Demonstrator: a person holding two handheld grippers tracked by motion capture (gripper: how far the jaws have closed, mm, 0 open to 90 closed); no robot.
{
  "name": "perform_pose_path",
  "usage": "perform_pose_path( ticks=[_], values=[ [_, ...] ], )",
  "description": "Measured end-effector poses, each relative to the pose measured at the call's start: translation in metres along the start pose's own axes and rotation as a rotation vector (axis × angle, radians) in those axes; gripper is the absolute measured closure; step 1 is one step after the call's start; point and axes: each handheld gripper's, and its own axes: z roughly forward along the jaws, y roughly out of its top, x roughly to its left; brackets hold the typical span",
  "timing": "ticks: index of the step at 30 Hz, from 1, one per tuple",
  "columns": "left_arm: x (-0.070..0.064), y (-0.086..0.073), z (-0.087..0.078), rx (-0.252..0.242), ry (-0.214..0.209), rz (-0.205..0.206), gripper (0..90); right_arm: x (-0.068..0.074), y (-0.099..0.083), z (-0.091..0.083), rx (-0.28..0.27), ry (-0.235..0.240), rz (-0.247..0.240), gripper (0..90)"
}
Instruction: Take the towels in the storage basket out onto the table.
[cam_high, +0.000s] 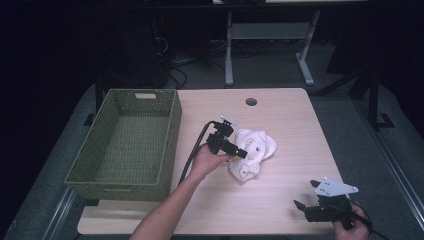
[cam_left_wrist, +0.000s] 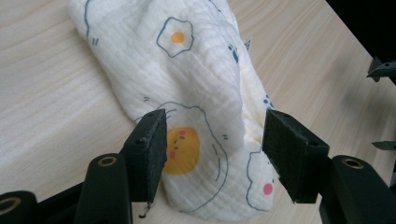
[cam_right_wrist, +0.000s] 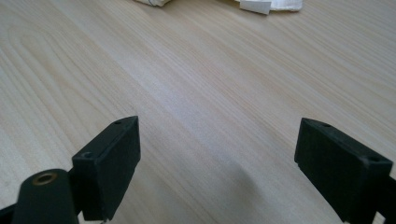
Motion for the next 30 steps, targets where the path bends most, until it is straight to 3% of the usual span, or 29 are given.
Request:
perform_pose_path(
  ticks=[12, 15, 22, 30],
  values=[
    [0.001, -0.006, -0.011, -0.009, 0.007, 0.022, 34.7, 0.0, 0.0, 0.001, 0.004, -0.002, -0.002, 14.0],
    [0.003, -0.009, -0.013, -0.024, 0.0, 0.006, 33.0, 0.0, 0.0, 0.0, 0.004, -0.003, 0.001, 14.0],
    [0.003, -0.017, -0.018, -0.031, 0.0, 0.01, 30.3, 0.0, 0.0, 0.0, 0.004, -0.004, 0.0, 14.0],
    [0.003, -0.026, -0.024, -0.036, 0.012, 0.031, 28.9, 0.0, 0.0, 0.001, 0.008, -0.006, 0.0, 14.0]
  ],
)
